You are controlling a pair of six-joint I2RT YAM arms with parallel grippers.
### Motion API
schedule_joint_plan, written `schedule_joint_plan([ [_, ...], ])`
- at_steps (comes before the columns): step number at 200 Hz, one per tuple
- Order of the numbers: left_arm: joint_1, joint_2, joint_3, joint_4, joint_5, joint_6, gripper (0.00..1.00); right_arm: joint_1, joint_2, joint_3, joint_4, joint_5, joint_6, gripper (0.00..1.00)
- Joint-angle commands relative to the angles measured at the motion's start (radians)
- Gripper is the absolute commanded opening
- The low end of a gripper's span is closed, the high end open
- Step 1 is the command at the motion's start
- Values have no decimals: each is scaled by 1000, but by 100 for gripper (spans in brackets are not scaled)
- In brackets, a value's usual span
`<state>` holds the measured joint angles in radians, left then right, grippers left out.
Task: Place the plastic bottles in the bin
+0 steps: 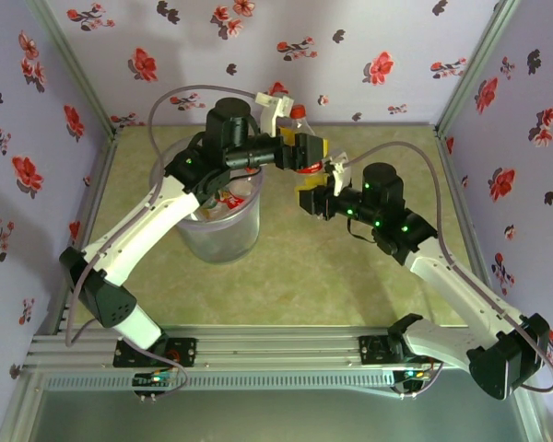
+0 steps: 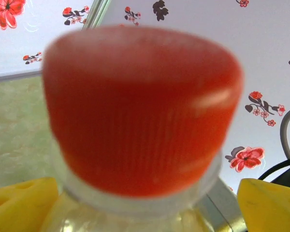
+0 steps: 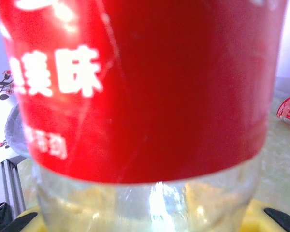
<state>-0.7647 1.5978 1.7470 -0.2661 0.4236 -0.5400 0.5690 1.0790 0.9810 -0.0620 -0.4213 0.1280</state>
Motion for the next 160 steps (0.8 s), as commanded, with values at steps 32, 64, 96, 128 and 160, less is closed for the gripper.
schedule_joint_plan([
  [32, -10, -5, 14, 11, 21, 19, 74, 6, -15, 22, 84, 25, 4, 33],
  [64, -11, -4, 16, 25, 21, 17, 56, 6, -16, 21, 80, 28, 4, 41],
  [96, -7, -7, 17, 56, 19, 8, 49, 6, -16, 28, 71, 36, -1, 66],
  [128, 22, -11, 32, 78, 11, 0, 49, 5, -49, 40, 12, 105, -35, 90],
  [160, 89, -39, 52, 100, -15, -7, 47, -24, -127, 48, -59, 181, -26, 92],
])
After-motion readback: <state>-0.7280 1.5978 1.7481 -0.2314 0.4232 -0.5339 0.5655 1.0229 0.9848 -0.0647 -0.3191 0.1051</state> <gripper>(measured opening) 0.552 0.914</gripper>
